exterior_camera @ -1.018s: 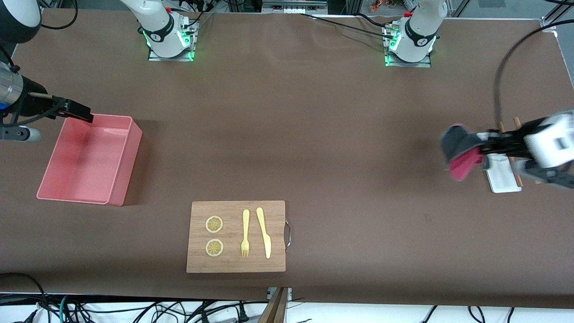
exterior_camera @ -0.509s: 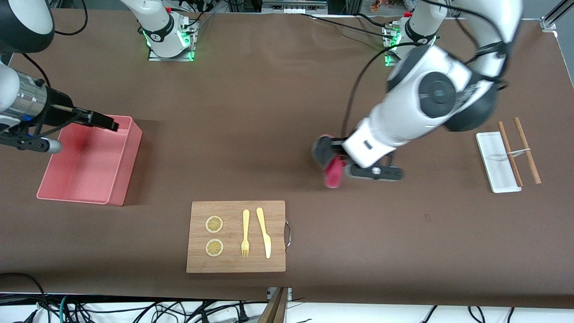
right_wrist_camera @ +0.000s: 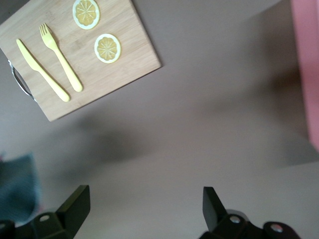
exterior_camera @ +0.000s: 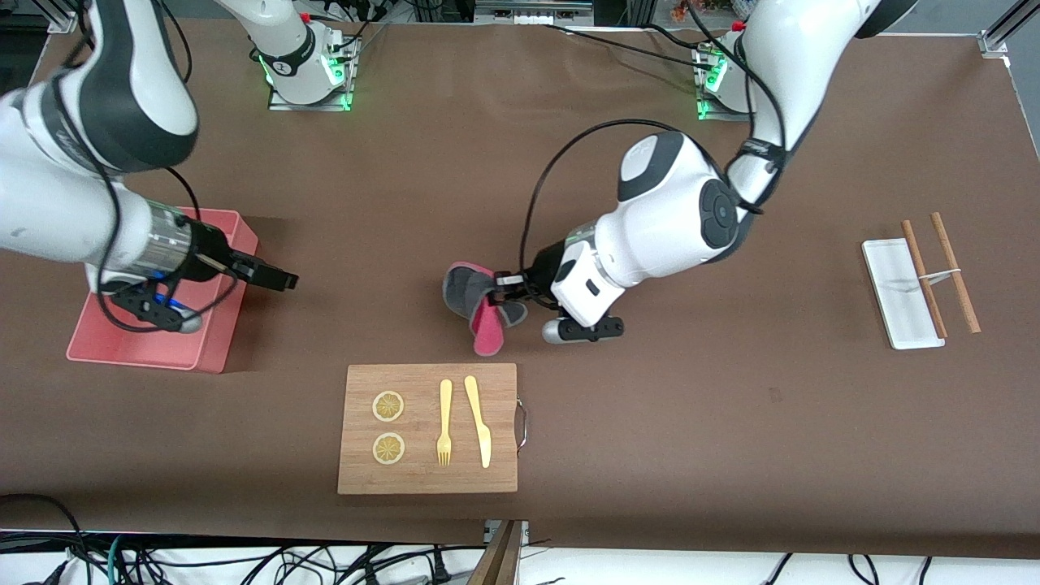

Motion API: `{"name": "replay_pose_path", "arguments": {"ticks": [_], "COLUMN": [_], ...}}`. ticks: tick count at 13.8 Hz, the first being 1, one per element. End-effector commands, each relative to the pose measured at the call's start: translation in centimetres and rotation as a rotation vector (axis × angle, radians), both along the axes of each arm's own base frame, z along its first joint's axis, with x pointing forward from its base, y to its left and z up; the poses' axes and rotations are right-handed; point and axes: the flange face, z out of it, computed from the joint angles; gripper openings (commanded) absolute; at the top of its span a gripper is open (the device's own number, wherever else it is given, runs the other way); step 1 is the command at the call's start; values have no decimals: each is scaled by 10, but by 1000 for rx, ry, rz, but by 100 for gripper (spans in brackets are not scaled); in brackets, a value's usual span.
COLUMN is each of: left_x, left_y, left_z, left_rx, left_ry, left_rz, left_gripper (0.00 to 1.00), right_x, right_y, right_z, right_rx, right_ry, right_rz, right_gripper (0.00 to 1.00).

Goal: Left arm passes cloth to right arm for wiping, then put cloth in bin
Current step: 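Carry the cloth with the left gripper while the right gripper approaches, then grasp the cloth with the right gripper beside the left gripper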

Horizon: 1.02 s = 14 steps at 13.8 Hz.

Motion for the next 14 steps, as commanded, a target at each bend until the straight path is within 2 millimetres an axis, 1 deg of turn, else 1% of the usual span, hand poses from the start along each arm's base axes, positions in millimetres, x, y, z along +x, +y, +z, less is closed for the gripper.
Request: {"name": "replay_pose_path", "arguments": {"ticks": [1, 2, 3, 5, 6, 7, 11, 14], "left_x": [-19, -19, -28, -32, -35, -34, -33, -33], "left_y": [-51, -63, -83, -100, -105, -103, -103, -102], "left_z": [-2, -4, -4, -9, -10, -10, -8, -9], "left_rx": [-160, -229, -294, -375, -381, -380, -384, -382], "left_ry": [35, 60, 105, 159, 159, 158, 157, 157], "left_rz": [95, 141, 161, 209, 217, 221, 222, 223], "left_gripper": [0, 0, 0, 0, 0, 0, 0, 0], "right_x": [7, 9, 9, 9, 7, 7, 1, -1], "right_y": [28, 38, 49, 58, 61, 61, 60, 59], "right_z": [-5, -6, -6, -11, -13, -14, -29, -31], "right_rx": [78, 84, 90, 88, 87, 86, 74, 68], "right_ry": [14, 7, 0, 10, 18, 21, 57, 74], "right_rz": [-136, -168, -186, -216, -218, -218, -208, -198], "right_gripper": [100, 100, 100, 100, 100, 100, 99, 99]}}
